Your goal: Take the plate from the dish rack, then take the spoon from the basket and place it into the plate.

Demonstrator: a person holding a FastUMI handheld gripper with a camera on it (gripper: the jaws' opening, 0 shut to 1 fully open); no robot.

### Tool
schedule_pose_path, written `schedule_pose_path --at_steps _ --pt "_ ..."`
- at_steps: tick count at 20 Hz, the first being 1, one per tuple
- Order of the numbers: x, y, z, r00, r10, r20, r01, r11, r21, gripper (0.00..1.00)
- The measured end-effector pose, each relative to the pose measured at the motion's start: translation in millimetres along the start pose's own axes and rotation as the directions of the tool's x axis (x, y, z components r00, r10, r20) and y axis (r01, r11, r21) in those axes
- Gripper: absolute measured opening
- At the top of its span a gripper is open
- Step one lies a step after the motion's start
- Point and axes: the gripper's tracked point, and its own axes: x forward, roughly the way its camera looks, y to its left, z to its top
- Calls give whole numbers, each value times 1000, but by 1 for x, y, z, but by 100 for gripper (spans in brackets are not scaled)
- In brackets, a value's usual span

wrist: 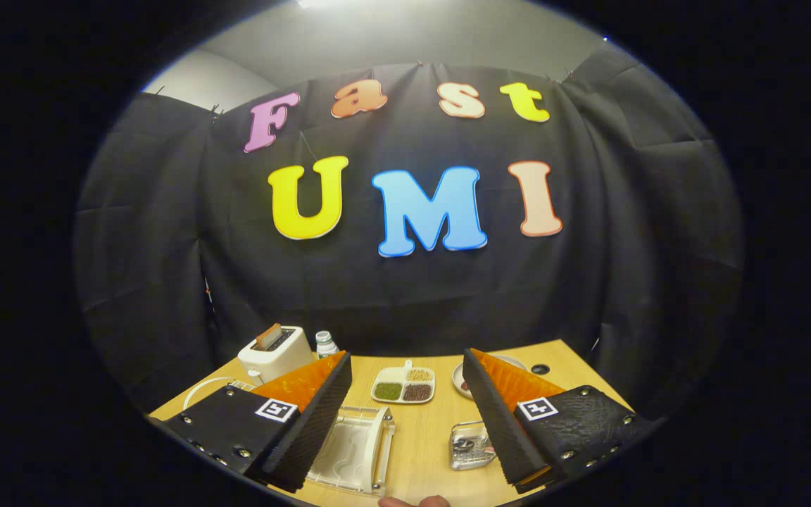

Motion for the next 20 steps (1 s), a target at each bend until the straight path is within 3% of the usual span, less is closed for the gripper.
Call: schedule_pose_path --at_steps 6,11,20 --pt "19 36 -27 984 53 -170 -45 998 55 98" --pt "37 75 -56 932 130 -339 -96 989 116 98" --pt "63 104 -107 841 113 -529 -64 992 110 98"
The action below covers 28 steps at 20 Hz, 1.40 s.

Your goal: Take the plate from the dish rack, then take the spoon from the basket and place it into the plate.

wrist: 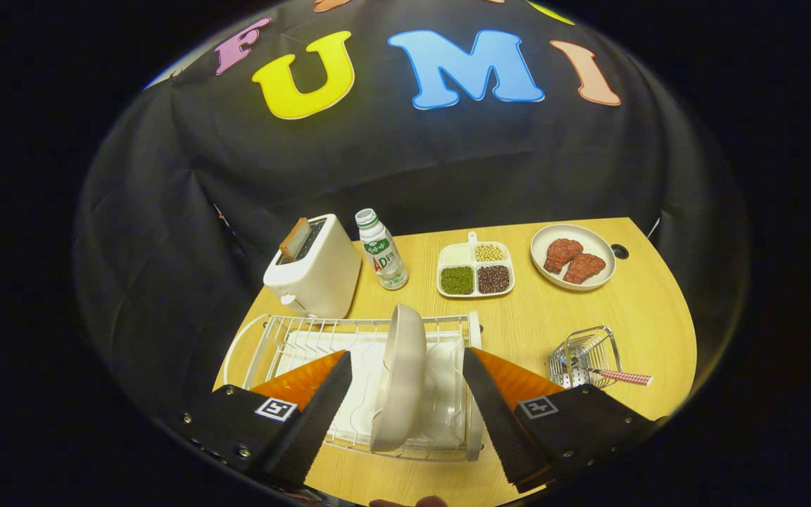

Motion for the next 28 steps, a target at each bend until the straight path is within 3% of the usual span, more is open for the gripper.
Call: schedule_pose_path --at_steps 5,12,13,14,15,20,25,28 --pt "28 4 -10 990 -21 -138 21 1000 -5 98" --pt "56 -8 -47 932 -155 -327 160 987 -12 95" --pt "62 -6 -56 924 -163 -345 174 985 1 79" --pt "65 -10 -63 910 -195 -365 211 978 5 70" --pt "61 -6 -58 912 -195 -361 222 974 34 33" --pt "54 -2 -56 882 -322 -344 331 943 -34 31" --pt "42 10 -42 825 -493 -275 475 870 -133 31" --pt "38 15 -26 837 -505 -211 482 863 -152 31"
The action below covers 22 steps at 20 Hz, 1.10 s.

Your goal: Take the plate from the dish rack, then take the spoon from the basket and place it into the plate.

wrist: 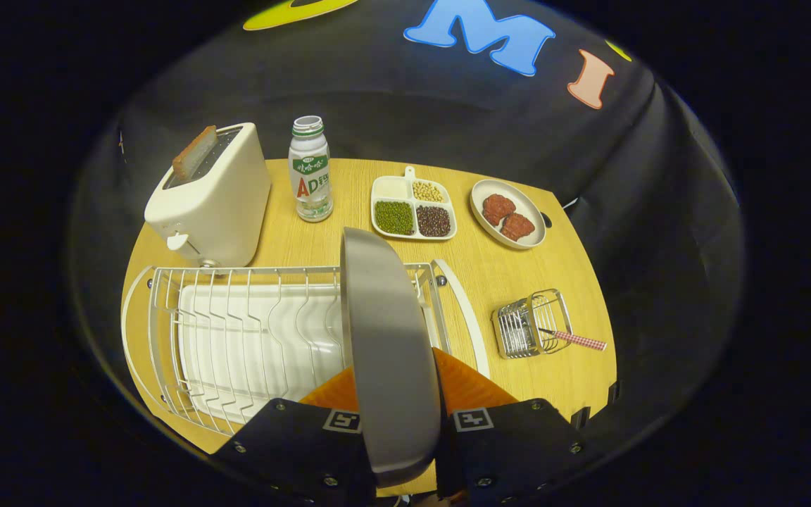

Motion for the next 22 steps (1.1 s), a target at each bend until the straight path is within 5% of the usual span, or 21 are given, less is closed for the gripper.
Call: schedule_pose_path --at_steps 5,11,22 --pt "-25 -25 13 998 21 58 -23 999 36 31" --pt "-66 -76 16 984 136 114 -141 989 38 31" --pt "-98 -215 -37 965 209 161 -221 974 57 31"
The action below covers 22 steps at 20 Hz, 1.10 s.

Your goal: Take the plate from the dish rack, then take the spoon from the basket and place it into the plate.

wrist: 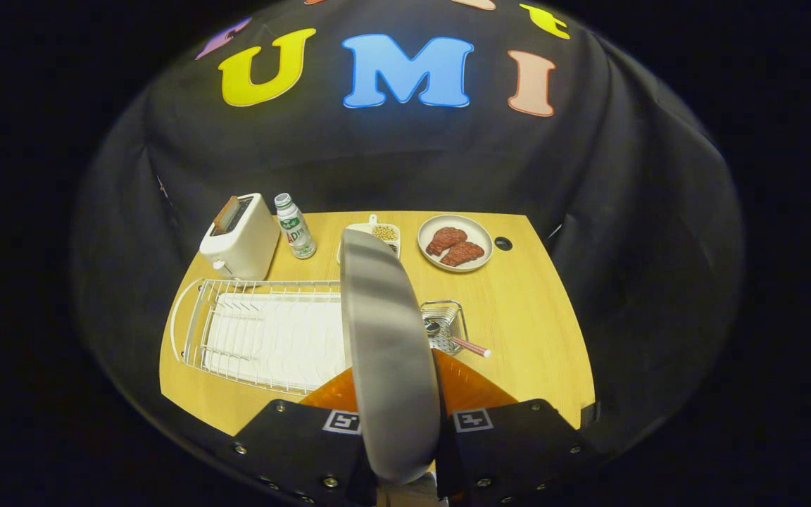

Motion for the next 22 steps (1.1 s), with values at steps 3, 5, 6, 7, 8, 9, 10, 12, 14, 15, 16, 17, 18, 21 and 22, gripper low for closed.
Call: schedule_pose_path --at_steps 3,5,6,7,8,9,10,12,14,15,16,17,18,21,22 --pt "-2 -30 -20 1000 8 -20 -7 999 43 31" --pt "-3 -45 -36 999 23 -40 -20 998 66 31" --pt "-1 -51 -45 998 32 -45 -29 997 70 31" --pt "0 -57 -53 998 37 -57 -32 997 74 31" --pt "3 -62 -63 997 44 -69 -39 996 77 31" --pt "6 -65 -69 996 55 -76 -49 995 83 31" --pt "9 -68 -77 994 65 -85 -58 994 88 31" --pt "17 -73 -93 990 82 -112 -71 993 97 31" --pt "25 -75 -106 985 104 -134 -90 990 111 31" --pt "28 -76 -111 983 113 -143 -97 988 116 31" --pt "33 -75 -118 981 125 -150 -107 987 120 31" --pt "37 -74 -124 977 140 -158 -121 985 124 31" --pt "42 -71 -132 973 158 -170 -136 982 132 31" --pt "57 -64 -156 957 208 -203 -178 972 155 31" --pt "63 -61 -165 952 225 -208 -193 968 162 31"
